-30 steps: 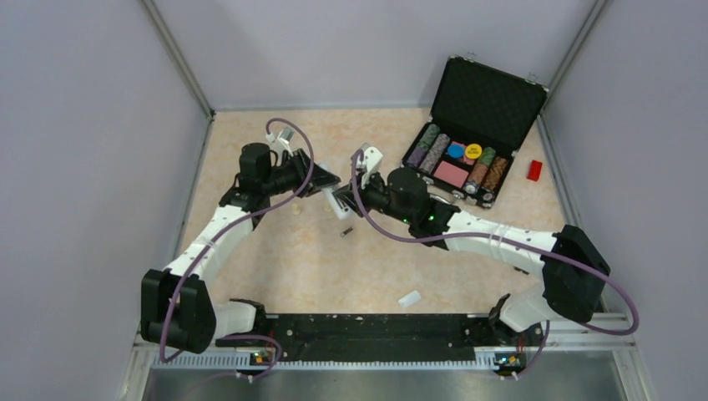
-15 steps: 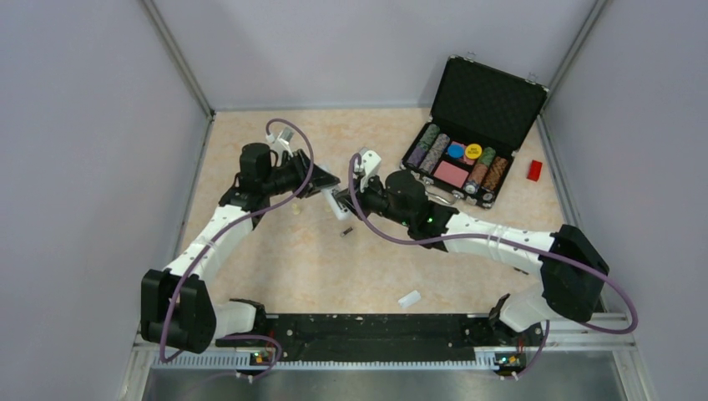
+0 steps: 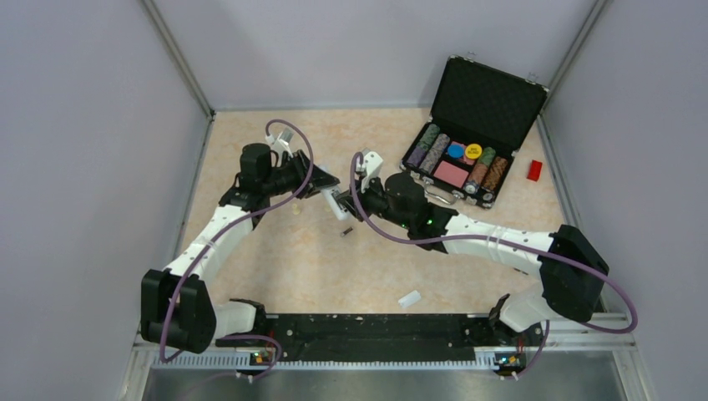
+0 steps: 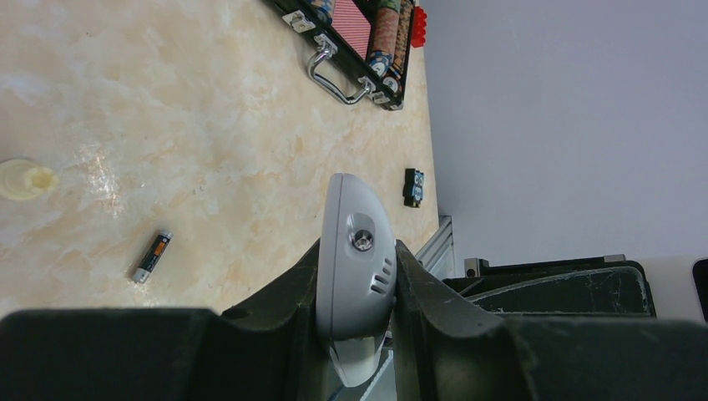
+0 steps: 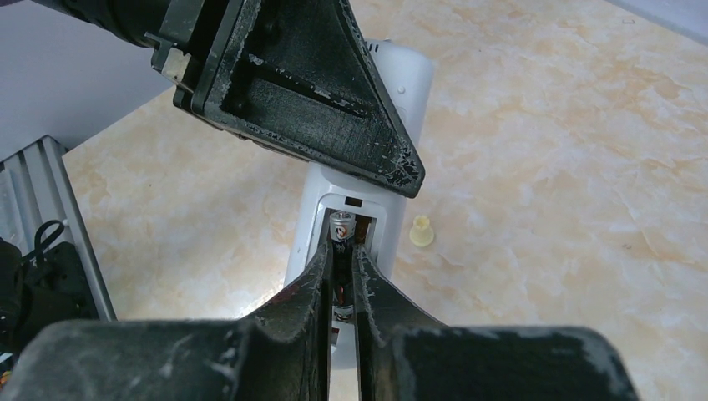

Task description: Load the batteries into the remote control

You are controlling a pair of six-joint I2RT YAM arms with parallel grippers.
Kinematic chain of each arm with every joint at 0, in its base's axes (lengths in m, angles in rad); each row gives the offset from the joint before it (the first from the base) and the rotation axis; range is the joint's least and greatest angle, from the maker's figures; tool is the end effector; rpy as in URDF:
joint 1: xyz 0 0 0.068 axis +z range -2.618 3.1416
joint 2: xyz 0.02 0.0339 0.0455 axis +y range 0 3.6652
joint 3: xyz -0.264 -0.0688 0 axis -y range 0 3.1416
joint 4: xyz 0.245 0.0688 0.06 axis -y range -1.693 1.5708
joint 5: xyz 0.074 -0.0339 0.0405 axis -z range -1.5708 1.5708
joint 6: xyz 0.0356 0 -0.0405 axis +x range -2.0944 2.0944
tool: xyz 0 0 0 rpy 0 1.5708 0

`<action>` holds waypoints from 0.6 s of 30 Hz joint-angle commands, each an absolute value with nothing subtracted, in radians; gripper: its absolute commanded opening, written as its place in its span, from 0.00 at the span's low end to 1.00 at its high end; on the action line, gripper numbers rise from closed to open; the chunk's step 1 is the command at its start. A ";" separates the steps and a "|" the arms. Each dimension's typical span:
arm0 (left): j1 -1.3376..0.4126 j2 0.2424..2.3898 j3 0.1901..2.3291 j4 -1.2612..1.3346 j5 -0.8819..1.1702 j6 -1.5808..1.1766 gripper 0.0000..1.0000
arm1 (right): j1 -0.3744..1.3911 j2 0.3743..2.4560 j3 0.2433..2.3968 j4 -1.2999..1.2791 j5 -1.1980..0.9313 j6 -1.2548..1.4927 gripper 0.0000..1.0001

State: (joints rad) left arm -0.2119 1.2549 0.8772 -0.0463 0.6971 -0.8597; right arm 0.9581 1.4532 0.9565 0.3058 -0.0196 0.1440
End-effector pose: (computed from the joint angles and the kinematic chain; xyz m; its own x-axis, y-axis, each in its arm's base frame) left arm 0.2691 -0.0813 0.2882 -0.8181 -0.4182 -0.3948 0.1739 0.4744 -0.8629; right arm 0.1953 0.2791 0.2909 -0.2270 -0.0734 -0.9711 -0.8048 0.5757 0.1446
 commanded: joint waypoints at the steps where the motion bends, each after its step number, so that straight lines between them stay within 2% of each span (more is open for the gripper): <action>1: -0.213 1.219 0.900 0.010 0.721 -0.867 0.00 | 0.970 1.438 0.968 0.272 0.037 0.190 0.11; 18: -0.213 1.210 0.897 -0.021 0.714 -0.856 0.00 | 0.970 1.424 0.955 0.238 0.127 0.264 0.17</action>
